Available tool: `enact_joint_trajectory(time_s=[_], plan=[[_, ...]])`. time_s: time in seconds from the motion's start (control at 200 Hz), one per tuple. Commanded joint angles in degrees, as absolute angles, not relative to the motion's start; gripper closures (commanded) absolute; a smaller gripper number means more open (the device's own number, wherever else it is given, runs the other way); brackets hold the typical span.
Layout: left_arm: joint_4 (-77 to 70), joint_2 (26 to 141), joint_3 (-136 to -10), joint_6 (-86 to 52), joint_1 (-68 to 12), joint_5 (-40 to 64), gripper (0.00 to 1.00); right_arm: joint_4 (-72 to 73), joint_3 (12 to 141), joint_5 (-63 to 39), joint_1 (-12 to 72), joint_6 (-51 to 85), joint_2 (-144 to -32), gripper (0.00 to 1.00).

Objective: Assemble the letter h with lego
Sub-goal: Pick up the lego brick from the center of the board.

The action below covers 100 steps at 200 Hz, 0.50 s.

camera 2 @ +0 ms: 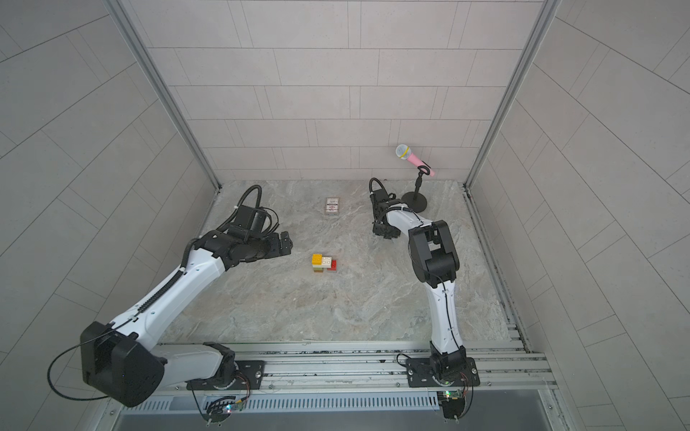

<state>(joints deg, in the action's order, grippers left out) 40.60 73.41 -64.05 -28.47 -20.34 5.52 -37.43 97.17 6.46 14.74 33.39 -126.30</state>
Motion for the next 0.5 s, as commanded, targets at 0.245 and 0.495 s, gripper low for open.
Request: enact_joint_trajectory(time_s=[0.245,0.495], plan=[[40.8,73.7,-65.0,-28.5,-18.6,8.5,0.0,-37.0,89.9,8.3,16.9,32.7,-118.4,1.0],[40.7,74.0,-65.0,-30.6,-14.9,10.1,0.0,-39.2,80.5,12.4,31.0,39.8,-100.2,1.0]])
